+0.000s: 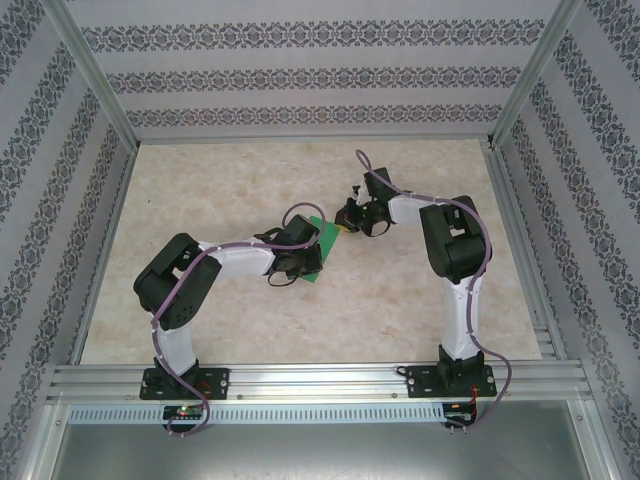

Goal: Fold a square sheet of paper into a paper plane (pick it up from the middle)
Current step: First fold in half a square sheet of paper at the center of the table.

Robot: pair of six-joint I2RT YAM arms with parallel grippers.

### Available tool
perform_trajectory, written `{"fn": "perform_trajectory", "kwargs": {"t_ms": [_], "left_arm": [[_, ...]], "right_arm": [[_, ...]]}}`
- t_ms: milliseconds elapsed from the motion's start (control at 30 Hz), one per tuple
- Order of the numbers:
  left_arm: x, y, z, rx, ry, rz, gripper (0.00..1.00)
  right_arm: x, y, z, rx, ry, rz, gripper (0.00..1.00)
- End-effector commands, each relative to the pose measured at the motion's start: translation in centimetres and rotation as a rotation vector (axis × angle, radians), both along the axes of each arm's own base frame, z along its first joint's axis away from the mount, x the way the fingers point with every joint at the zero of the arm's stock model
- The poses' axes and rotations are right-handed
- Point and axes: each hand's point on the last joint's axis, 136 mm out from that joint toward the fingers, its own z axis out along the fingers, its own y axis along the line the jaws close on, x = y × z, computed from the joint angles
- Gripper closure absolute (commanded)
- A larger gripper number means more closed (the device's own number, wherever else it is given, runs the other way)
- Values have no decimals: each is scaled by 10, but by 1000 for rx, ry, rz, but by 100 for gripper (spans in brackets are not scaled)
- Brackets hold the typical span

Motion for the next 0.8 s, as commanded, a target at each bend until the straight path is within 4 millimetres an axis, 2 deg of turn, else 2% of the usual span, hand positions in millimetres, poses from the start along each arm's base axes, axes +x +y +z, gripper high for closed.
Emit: {"fn": "perform_trajectory", "kwargs": {"t_ms": [0,167,267,433,600,767], "left_arm": [[-41,27,-40,117,182,-15,100],[-36,21,-37,101,169,-27,100],[-33,17,-35,84,160,-32,100],[-30,14,-32,75,149,-33,100],[-28,10,-29,61,137,-43,100],[-23,3,-19,45,111,-86,100]], "right_arm": [[31,-31,-3,-98,-73,-103,100],[26,-22,44,-24,-180,-80,100],[7,-4,52,26,-185,-34,99],[-22,20,40,17,-158,46,99],[-35,29,17,-13,-88,100,99],[-44,30,-1,-55,-43,136,98]]}}
